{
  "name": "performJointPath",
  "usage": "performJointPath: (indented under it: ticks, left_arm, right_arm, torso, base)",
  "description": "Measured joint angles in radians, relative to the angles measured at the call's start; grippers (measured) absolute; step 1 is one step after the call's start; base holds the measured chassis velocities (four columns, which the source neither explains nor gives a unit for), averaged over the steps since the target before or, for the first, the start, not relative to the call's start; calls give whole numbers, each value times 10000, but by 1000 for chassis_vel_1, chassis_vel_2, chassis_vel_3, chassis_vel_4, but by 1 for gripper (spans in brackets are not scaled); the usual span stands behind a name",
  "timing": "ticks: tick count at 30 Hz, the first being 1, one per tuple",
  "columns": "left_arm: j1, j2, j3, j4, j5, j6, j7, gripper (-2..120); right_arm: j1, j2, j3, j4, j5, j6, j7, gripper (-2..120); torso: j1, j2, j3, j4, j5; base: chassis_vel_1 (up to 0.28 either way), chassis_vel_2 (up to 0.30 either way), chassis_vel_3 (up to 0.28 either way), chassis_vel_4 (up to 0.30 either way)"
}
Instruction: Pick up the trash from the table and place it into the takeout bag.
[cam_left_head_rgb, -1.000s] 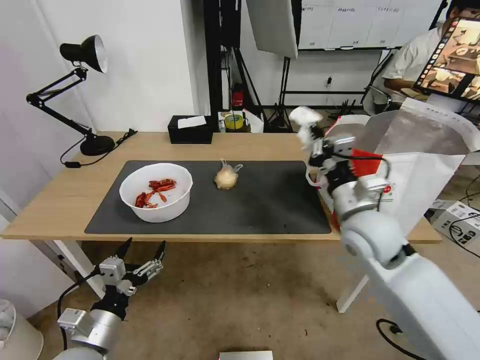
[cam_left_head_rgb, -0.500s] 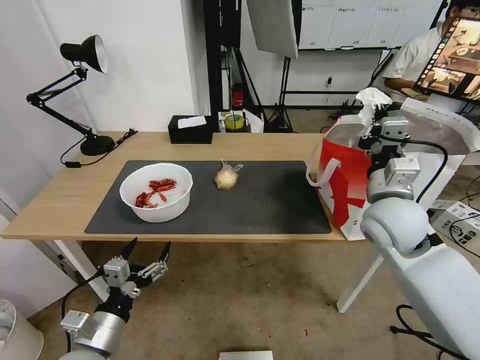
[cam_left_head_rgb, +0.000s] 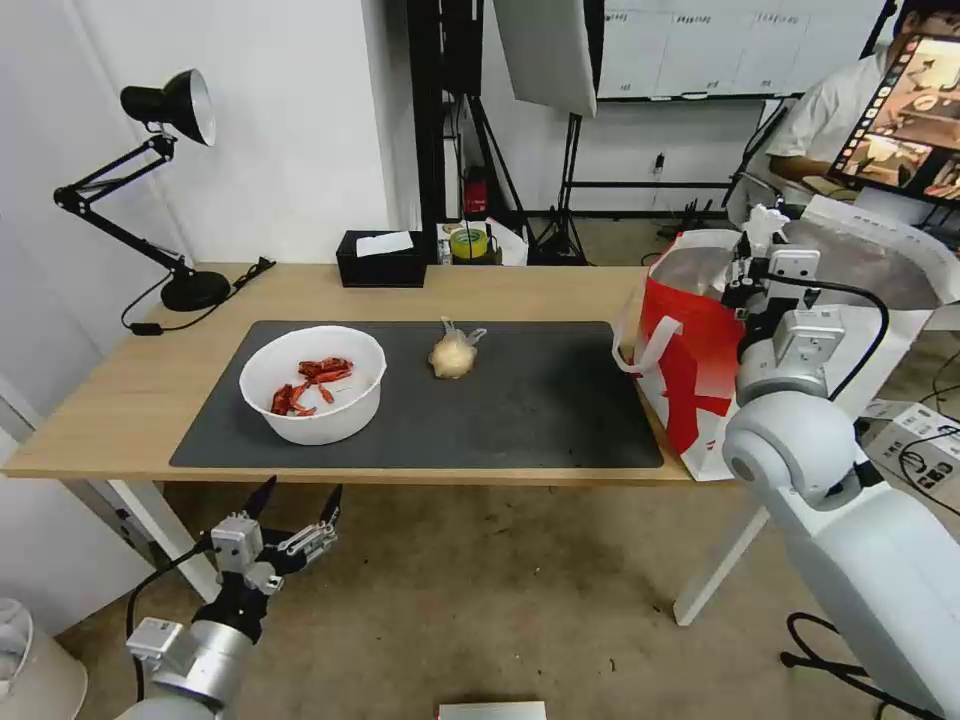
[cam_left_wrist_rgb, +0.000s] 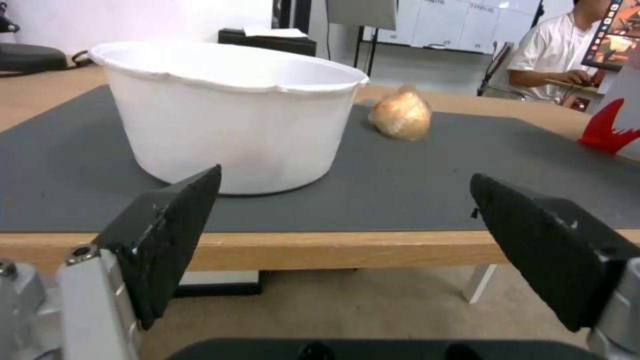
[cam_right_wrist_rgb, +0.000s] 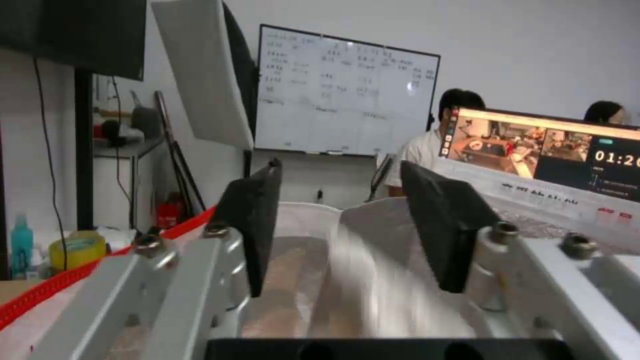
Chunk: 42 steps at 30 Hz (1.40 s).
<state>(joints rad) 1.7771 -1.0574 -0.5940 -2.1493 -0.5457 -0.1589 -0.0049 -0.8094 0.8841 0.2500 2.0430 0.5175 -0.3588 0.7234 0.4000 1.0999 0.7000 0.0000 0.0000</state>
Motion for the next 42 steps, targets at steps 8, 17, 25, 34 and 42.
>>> performJointPath:
  ticks: [8,17,25,34,42]
  left_arm:
    - [-10,32,-6,18,-30,6,-9,100]
    - [-25,28,-13,-26,-49,14,-19,100]
    - [-28,-6,-43,7,-67,16,-25,100]
    - [9,-64,-103,-36,-73,5,-33,100]
    - [10,-165,-196,-60,-22,-135,37,100]
  right_arm:
    - [7,-13,-57,36,443,-180,14,82]
    - [95,-212,-63,377,916,146,-180,100]
    - [-152,-377,-28,838,911,1045,-1760,100]
    - [-1733,-458,18,1852,1266,1825,-4090,100]
    - [-4531,-331,620,2366,251,2613,-5316,100]
  torso:
    - [0,0,0,0,0]
    - [0,0,0,0,0]
    - [0,0,-1,1,0]
    - [0,0,0,1,0]
    - [0,2,-1,0,1]
  base:
    - [0,0,0,0]
    - [0,0,0,0]
    - [0,0,0,0]
    - [0,0,0,0]
    - [0,0,0,0]
